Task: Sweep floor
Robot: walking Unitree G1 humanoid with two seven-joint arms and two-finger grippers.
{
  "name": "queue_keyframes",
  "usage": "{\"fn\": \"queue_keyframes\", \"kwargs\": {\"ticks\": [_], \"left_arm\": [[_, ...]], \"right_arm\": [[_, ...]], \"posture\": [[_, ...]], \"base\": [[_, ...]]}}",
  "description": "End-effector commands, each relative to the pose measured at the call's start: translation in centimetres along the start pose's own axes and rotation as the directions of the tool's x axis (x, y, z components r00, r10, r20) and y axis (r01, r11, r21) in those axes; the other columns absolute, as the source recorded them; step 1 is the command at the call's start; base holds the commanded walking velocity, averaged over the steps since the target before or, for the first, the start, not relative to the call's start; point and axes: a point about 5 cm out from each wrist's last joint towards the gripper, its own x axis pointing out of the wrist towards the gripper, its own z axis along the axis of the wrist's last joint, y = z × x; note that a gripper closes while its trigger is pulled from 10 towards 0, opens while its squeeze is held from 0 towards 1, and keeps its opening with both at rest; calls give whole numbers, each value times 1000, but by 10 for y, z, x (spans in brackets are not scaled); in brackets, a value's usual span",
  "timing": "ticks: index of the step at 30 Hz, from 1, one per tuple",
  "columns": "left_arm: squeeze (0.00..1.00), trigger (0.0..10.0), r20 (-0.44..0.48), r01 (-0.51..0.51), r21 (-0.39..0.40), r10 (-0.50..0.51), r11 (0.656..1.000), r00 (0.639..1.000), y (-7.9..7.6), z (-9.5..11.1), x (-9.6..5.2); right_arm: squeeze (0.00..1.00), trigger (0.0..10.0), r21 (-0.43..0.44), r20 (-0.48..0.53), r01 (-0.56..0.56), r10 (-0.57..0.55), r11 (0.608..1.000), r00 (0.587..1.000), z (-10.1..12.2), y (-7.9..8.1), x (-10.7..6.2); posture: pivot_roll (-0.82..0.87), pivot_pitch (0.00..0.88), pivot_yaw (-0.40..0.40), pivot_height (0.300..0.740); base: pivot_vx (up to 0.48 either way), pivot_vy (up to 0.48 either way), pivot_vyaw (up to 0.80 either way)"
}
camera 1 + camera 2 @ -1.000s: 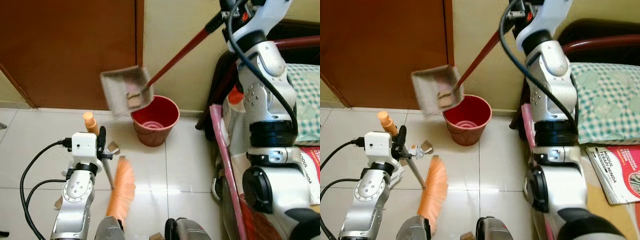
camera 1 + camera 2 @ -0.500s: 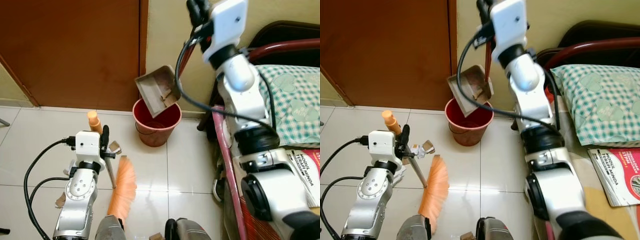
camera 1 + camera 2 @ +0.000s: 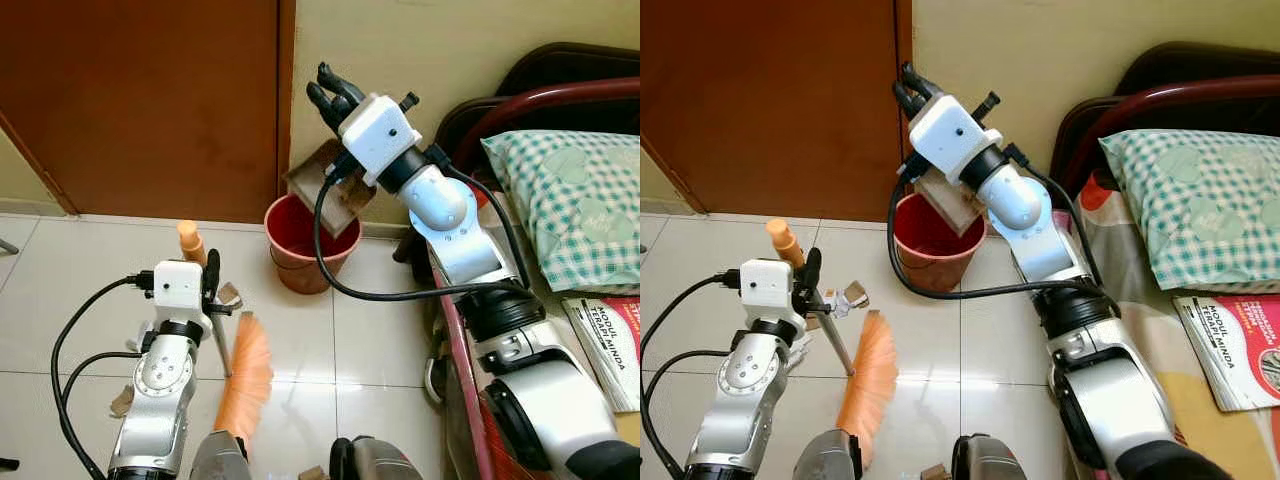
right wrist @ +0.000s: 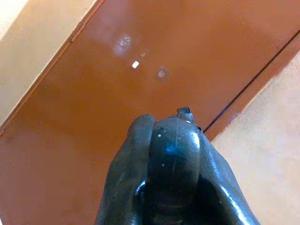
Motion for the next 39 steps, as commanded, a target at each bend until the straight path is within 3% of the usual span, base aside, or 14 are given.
{"fn": "queue_keyframes", "kwargs": {"ticks": [1,6,9,14,18,21,23,24,26,30,32,36,37,39], "left_arm": [[0,10000,-107,4,10,-3,1000,994,-3,-21,-5],[0,10000,-105,7,14,-5,1000,994,-3,-21,-3],[0,10000,-104,7,14,-6,1000,995,-3,-21,-2],[0,10000,-102,9,15,-7,1000,995,-5,-21,-2],[0,10000,-100,9,16,-8,1000,995,-5,-21,-2],[0,10000,-99,9,18,-7,1000,995,-5,-21,-1],[0,10000,-98,9,21,-7,1000,995,-6,-21,-1],[0,10000,-96,11,22,-9,1000,995,-6,-21,0],[0,10000,-95,12,22,-10,1000,995,-7,-20,1],[0,10000,-92,11,23,-9,1000,996,-7,-20,1],[0,10000,-92,7,24,-5,1000,996,-6,-20,2],[0,10000,-92,2,28,0,1000,996,-5,-20,2],[0,10000,-98,-9,39,13,999,995,-3,-21,1],[0,10000,-111,-24,54,29,998,993,0,-22,-1]], "right_arm": [[0,10000,-47,62,-36,39,998,997,10,-5,4],[0,10000,-77,23,-221,223,972,975,2,14,-1],[0,10000,-20,-6,-224,224,974,975,-4,15,-2],[0,10000,-30,-29,-292,291,956,956,-8,26,-7],[0,10000,-148,27,-152,157,977,987,0,9,-1],[0,10000,-137,74,-58,69,989,995,9,-4,4],[0,10000,-73,86,-86,92,994,992,12,-3,6],[0,10000,-123,106,-100,113,987,988,16,-2,6],[0,10000,-128,135,-59,76,990,988,21,-6,7],[0,10000,-41,208,81,-71,996,976,41,-25,17],[0,10000,117,238,157,-181,981,954,56,-39,27],[0,10000,190,237,163,-206,968,949,60,-40,29],[0,10000,274,212,173,-235,946,948,58,-38,28],[0,10000,360,177,184,-260,915,949,54,-36,26]], "posture": [[16,91,-94,740],[15,84,-96,740],[16,81,-98,740],[16,81,-98,740],[16,81,-98,740],[16,81,-98,740],[13,75,-95,740],[12,72,-96,740],[12,72,-96,740],[15,73,-98,740],[15,73,-98,740],[16,72,-97,740],[16,71,-96,740],[16,71,-96,740]], "base": [[0,0,0],[0,0,0],[0,0,0],[0,0,0],[0,0,0],[0,0,0],[0,0,0],[0,0,0],[0,0,0],[0,0,0],[0,0,0],[0,0,0],[0,0,0],[0,0,0]]}}
